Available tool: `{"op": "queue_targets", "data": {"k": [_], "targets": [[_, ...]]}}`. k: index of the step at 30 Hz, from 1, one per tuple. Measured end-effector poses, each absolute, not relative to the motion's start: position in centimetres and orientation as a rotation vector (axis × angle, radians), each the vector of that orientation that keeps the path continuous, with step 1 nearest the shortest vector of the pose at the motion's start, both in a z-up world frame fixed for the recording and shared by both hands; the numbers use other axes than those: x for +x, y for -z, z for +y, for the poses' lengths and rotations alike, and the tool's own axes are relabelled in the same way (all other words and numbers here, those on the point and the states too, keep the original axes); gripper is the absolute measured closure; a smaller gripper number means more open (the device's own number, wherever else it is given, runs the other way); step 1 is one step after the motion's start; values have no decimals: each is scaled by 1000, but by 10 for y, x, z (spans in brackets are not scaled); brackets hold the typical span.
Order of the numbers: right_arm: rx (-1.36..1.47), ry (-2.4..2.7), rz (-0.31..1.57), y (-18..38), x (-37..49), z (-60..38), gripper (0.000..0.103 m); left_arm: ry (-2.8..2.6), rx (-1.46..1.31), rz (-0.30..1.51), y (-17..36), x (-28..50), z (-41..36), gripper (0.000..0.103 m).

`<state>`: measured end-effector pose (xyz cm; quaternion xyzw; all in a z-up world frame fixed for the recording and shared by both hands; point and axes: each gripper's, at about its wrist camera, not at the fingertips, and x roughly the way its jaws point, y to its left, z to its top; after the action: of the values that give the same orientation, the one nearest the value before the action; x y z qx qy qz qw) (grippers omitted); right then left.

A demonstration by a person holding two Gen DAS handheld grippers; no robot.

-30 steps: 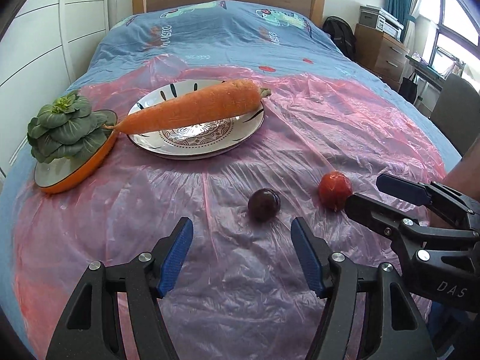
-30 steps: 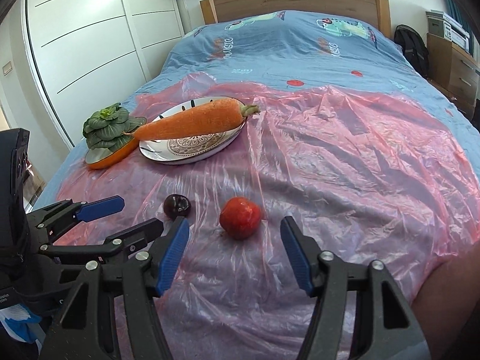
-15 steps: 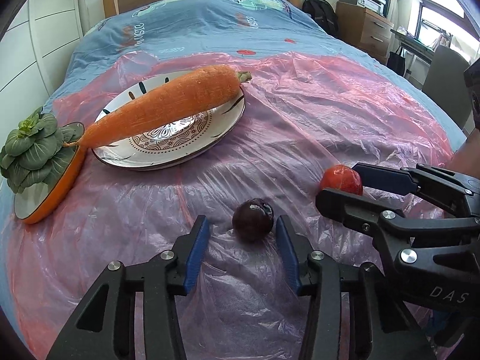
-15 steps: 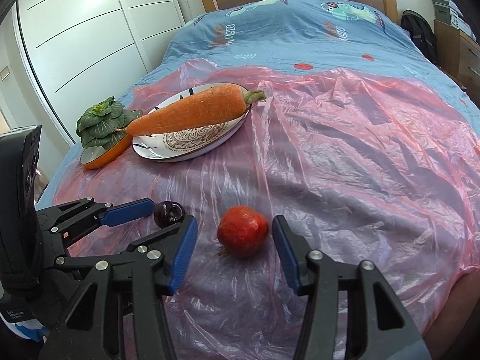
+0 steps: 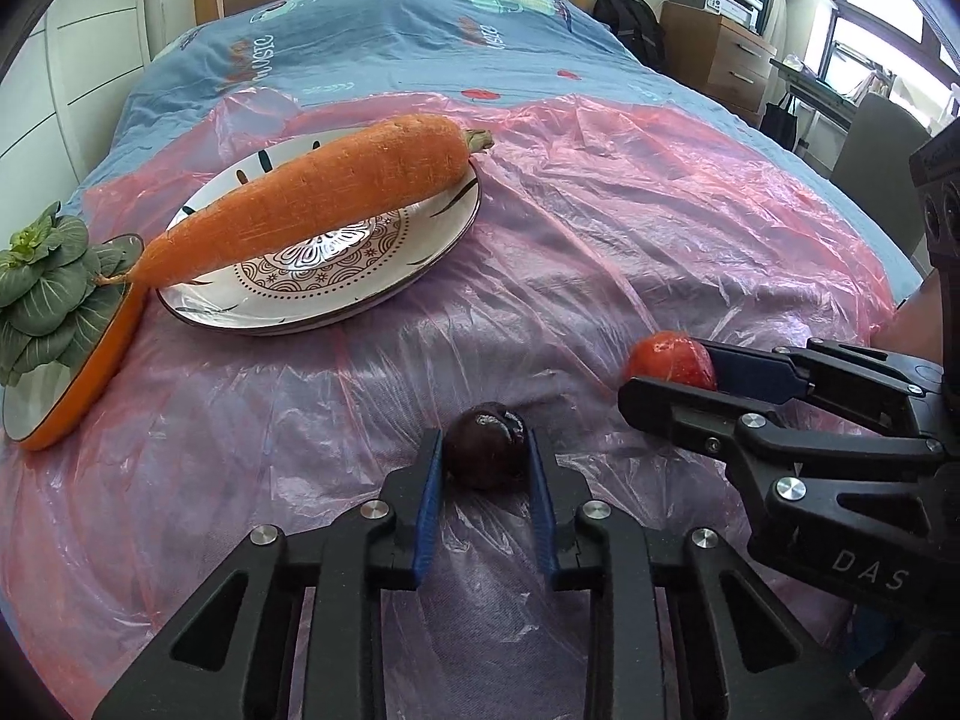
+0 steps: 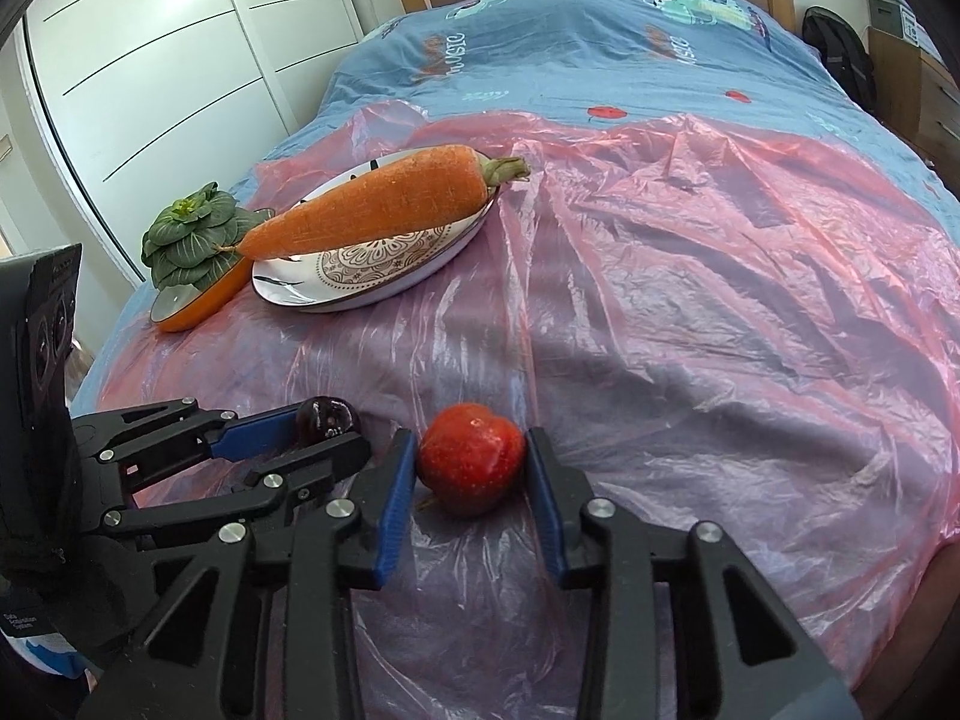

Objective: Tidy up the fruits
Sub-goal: 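Grasp the last dark plum with the left tool while the right tool grasps a red plum, then carry the dark plum and red plum over the green tray with both tools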

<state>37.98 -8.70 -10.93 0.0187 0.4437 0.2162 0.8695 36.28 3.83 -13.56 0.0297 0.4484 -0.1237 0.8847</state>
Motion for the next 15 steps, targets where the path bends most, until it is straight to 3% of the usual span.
{"op": "queue_targets", "data": {"k": [15], "targets": [[24, -450, 835, 73, 356, -95, 95, 206, 48, 879, 111, 342, 46, 81]]}}
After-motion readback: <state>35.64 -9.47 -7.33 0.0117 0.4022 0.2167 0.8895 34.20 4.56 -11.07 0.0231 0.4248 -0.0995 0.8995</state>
